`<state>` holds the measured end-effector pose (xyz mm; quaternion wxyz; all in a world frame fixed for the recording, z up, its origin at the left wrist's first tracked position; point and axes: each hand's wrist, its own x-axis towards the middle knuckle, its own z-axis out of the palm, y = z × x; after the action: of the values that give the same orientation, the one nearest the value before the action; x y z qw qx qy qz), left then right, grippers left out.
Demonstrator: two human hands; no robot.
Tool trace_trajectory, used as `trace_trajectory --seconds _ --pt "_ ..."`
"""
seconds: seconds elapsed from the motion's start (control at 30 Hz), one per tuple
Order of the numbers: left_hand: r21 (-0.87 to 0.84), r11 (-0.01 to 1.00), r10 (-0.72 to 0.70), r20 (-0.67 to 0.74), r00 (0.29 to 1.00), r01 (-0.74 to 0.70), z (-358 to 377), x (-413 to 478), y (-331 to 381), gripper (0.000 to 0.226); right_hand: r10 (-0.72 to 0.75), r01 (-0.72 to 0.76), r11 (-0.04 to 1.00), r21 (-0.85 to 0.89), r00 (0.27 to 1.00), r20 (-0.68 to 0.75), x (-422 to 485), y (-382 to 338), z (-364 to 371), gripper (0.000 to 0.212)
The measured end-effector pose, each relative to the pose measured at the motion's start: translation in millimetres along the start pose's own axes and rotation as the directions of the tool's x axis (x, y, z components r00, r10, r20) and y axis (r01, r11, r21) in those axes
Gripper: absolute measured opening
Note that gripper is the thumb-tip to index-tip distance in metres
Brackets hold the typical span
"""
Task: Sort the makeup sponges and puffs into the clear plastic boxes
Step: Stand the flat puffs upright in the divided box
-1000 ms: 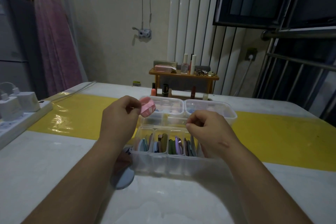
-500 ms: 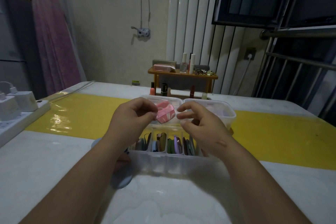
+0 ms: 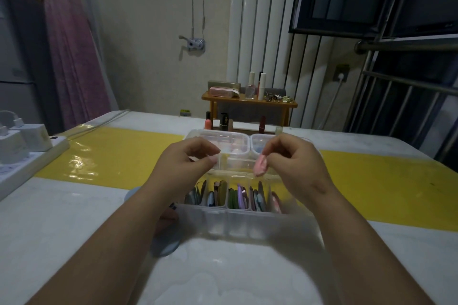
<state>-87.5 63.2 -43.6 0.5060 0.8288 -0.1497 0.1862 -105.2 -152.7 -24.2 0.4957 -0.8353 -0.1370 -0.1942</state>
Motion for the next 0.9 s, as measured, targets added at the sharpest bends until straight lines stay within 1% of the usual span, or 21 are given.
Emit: trace_trajectory --seconds 0.13,0.2,0.47,0.53,0.63,0.77,0.9 --pt "0.029 0.999 -0.019 -0.026 0.999 0.02 -0.9 1.3 -2.1 0.018 0.004 -0.012 0.995 -0.099 0.997 -0.083 1.5 2.8 -7.1 0.015" --pt "0.033 0.999 -0.025 -0.038 0.999 0.026 -1.6 1.5 -3.4 0.016 0.017 -0.031 0.989 -0.146 0.995 -0.094 2.3 3.8 -10.3 0.017" --pt "-0.009 0.999 -0.049 -0.073 0.996 0.049 -2.2 1.9 -5.1 0.017 0.151 -0.135 0.948 -0.289 0.988 0.033 3.4 8.3 -13.9 0.02" --pt "-0.013 0.998 -0.056 -0.068 0.996 0.055 -2.3 2.1 -5.4 0.017 0.171 -0.144 0.937 -0.319 0.984 0.056 3.8 9.0 -13.9 0.022" --pt "-0.02 0.998 -0.065 -0.069 0.995 0.064 -2.5 3.0 -7.1 0.015 0.197 -0.154 0.921 -0.357 0.976 0.09 4.0 9.3 -12.8 0.017" --pt "-0.021 0.998 -0.066 -0.088 0.994 0.064 -2.6 3.5 -8.0 0.013 0.243 -0.172 0.895 -0.411 0.962 0.127 4.6 9.8 -12.6 0.016" --pt "-0.014 0.998 -0.069 -0.092 0.993 0.068 -2.3 3.7 -8.0 0.013 0.281 -0.178 0.86 -0.479 0.947 0.153 4.1 9.9 -12.3 0.018"
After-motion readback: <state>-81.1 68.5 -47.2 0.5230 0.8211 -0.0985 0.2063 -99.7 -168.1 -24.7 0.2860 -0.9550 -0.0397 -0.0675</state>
